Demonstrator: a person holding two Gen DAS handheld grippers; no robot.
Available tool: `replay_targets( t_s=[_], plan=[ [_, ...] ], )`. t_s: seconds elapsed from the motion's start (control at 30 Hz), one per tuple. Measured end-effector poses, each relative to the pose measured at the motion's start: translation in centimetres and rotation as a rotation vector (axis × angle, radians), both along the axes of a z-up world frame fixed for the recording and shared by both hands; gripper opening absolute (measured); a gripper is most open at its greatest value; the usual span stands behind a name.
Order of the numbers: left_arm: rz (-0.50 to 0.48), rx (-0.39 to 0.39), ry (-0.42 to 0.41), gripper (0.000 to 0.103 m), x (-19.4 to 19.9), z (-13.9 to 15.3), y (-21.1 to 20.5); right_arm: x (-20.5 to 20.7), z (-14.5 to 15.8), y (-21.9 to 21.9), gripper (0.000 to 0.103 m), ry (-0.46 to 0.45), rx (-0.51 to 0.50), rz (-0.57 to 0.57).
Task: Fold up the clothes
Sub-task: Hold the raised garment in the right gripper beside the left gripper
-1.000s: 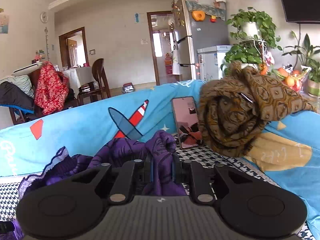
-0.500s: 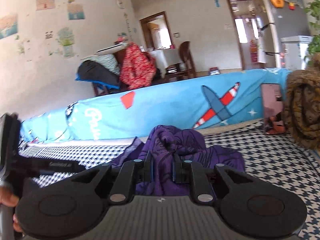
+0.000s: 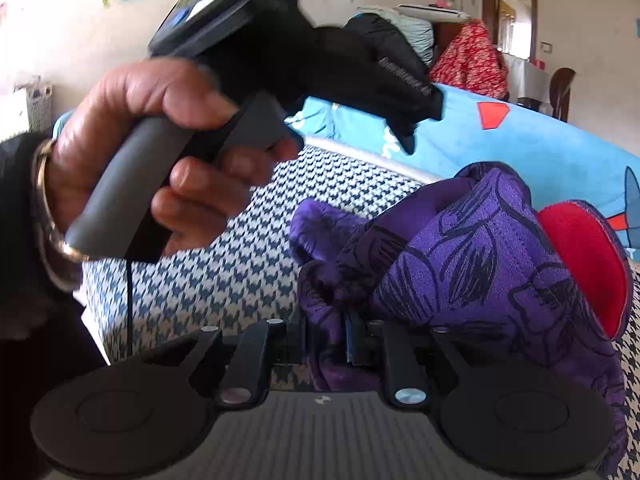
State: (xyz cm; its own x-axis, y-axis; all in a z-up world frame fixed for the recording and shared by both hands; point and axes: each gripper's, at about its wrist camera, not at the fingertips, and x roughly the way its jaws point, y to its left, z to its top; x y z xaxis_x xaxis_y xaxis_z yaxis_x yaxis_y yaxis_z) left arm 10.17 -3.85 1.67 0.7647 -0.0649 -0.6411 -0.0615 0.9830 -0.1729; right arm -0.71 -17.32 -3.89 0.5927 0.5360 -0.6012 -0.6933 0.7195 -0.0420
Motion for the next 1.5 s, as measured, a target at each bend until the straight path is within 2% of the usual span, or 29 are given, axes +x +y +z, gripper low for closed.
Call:
replay_targets(
  t_s=[0.13, 0.27, 0.37, 0.47, 0.53, 0.73, 0.83, 1.03, 1.13, 1.23, 1.3, 1.37, 1.43, 1.5],
  plan=[
    [-0.081, -0.005, 0.0, 0.103, -0.2, -0.5, -1.3, -0.3, -0.9, 0.8, 0.025, 0.029, -0.031, 0.065],
    [-0.138, 0.047, 0.048, 0.103, 0.1, -1.6, -2.8, -0.7, -1.0, 1.0, 0.028, 0.043, -0.03, 0.121],
    [-0.075, 0.099, 0.14, 0.103, 0.9, -3.4, -2.6, -1.4, -0.3, 0.5, 0.029, 0.01, -0.006, 0.183],
    [-0.026, 0.095, 0.177, 0.103, 1.1, -4.0, -1.4, -2.3, 0.4, -0.5, 0.032, -0.039, 0.0, 0.187],
    [-0.001, 0.138, 0.185, 0.103, 1.0, -4.2, -1.1, -2.5, 0.9, -1.5, 0.032, -0.06, 0.017, 0.164],
    [0.02, 0.134, 0.214, 0.103, 0.0, -4.2, 0.2, -1.5, 3.5, -5.2, 0.034, -0.107, 0.136, 0.004],
    [0.018, 0.146, 0.218, 0.103, -0.7, -4.2, 0.4, -0.8, 4.5, -6.4, 0.039, -0.104, 0.192, -0.105],
    [-0.004, 0.19, 0.244, 0.103, -1.4, -4.8, 0.5, 3.6, 5.5, -7.9, 0.048, -0.028, 0.284, -0.302],
    [-0.03, 0.202, 0.255, 0.103, -1.8, -5.0, 0.5, 6.1, 4.7, -8.6, 0.061, 0.039, 0.294, -0.391],
    [-0.059, 0.23, 0.257, 0.103, -2.3, -5.1, 0.5, 8.8, 3.0, -9.6, 0.068, 0.159, 0.317, -0.481],
    [-0.072, 0.231, 0.253, 0.103, -2.5, -5.0, 0.8, 10.8, 1.3, -9.6, 0.074, 0.263, 0.342, -0.501],
    [-0.058, 0.222, 0.24, 0.103, -2.5, -4.6, 1.4, 12.2, -0.2, -9.6, 0.074, 0.335, 0.391, -0.529],
    [-0.026, 0.207, 0.22, 0.103, -2.5, -4.0, 2.3, 12.6, -0.6, -9.8, 0.068, 0.349, 0.435, -0.532],
    [0.015, 0.165, 0.172, 0.103, -2.7, -2.9, 3.8, 12.4, -0.4, -9.3, 0.048, 0.328, 0.436, -0.515]
  ],
)
